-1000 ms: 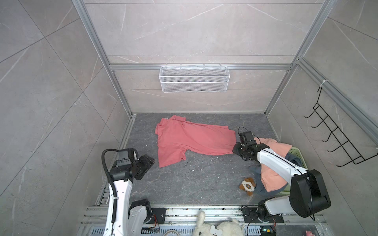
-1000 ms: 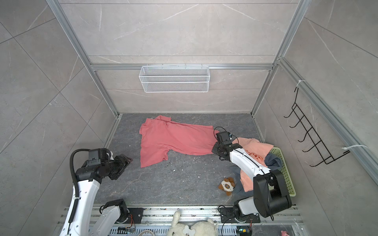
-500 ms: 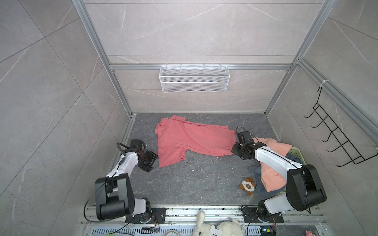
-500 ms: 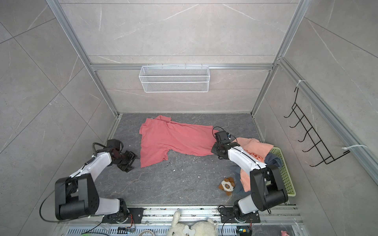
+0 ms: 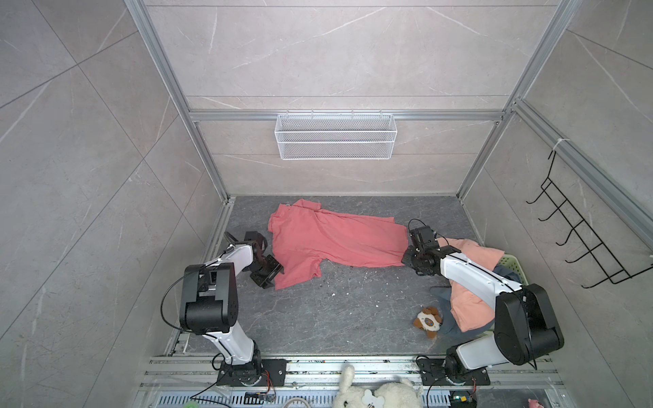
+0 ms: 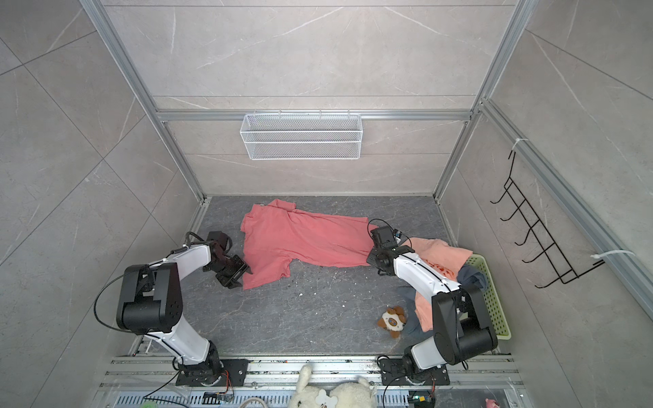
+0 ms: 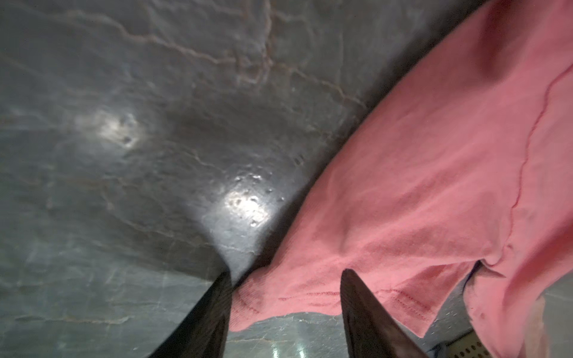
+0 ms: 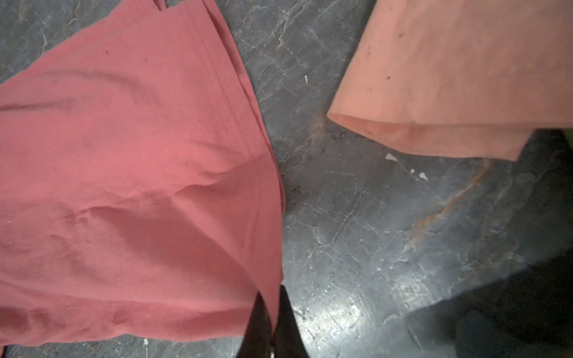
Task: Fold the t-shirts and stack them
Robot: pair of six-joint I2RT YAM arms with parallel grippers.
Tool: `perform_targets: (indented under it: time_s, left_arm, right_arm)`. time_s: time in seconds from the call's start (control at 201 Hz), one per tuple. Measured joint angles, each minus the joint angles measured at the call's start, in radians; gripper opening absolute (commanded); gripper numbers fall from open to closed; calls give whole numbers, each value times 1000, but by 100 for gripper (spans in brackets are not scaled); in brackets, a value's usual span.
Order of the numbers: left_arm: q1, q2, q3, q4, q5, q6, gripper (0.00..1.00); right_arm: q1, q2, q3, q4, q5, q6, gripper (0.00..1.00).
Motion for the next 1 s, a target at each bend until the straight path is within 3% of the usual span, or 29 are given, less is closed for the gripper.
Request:
perform_targets:
  time_s: [0.244,0.383,0.503,0.742,0.886,1.0]
  left_arm:
    - [-38,33,25,-22,-6,11,0]
    - [-35,-10,35,-28,-5,6,0]
    - [2,-135,136,-68,-9,6,0]
    - [144,-454,546,-185,-45,56,0]
    - [146,-538,836,-240,-85,144,0]
    - [145,-560,983,-265,-95,192,0]
  right_arm:
    - [0,-23,0,-6,32,21,0]
    - [0,-24,28,-47,44,24,0]
    - [0,-55,136,-122,63,16,0]
    - [1,-229,464,-245,109,-52,0]
    - [2,-311,652,-264,115,-137,0]
    - [2,-313,801,-262,108,-206,0]
